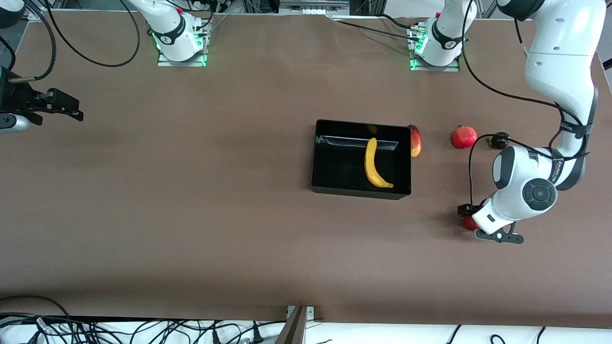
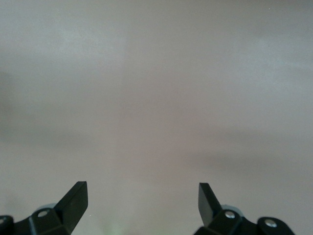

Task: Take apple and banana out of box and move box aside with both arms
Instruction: 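Open the left gripper and move it back over the box, then lower the left gripper into the box and grasp the yellow banana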

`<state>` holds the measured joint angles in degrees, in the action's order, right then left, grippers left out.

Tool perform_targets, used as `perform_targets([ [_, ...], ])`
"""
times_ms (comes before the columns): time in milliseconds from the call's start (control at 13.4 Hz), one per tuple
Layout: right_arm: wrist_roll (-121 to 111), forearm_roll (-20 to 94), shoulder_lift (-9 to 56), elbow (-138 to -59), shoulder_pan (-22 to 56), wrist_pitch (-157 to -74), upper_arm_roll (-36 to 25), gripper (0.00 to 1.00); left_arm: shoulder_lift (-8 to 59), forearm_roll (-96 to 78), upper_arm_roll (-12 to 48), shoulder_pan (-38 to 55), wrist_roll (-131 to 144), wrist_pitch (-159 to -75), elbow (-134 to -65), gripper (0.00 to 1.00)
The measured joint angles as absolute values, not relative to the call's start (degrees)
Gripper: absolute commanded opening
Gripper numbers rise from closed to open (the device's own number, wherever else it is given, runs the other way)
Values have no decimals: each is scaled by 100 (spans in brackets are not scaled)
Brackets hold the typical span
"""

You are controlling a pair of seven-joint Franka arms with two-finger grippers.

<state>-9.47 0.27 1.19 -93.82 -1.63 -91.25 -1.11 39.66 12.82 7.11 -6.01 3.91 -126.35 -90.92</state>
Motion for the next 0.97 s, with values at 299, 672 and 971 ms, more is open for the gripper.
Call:
perform_targets([
  [299, -947, 27, 119, -9382, -163, -9124, -111, 100, 3383, 751, 781, 115, 2056, -11894, -9070, 100],
  [672, -947, 27, 119, -9382, -163, -9124, -111, 100, 3275, 691, 1243, 815, 4276, -11540, -9260, 100],
  [971, -947, 27, 119, -9382, -163, -9124, -111, 100, 3290, 680, 1632, 984, 4999, -11540, -9609, 100],
])
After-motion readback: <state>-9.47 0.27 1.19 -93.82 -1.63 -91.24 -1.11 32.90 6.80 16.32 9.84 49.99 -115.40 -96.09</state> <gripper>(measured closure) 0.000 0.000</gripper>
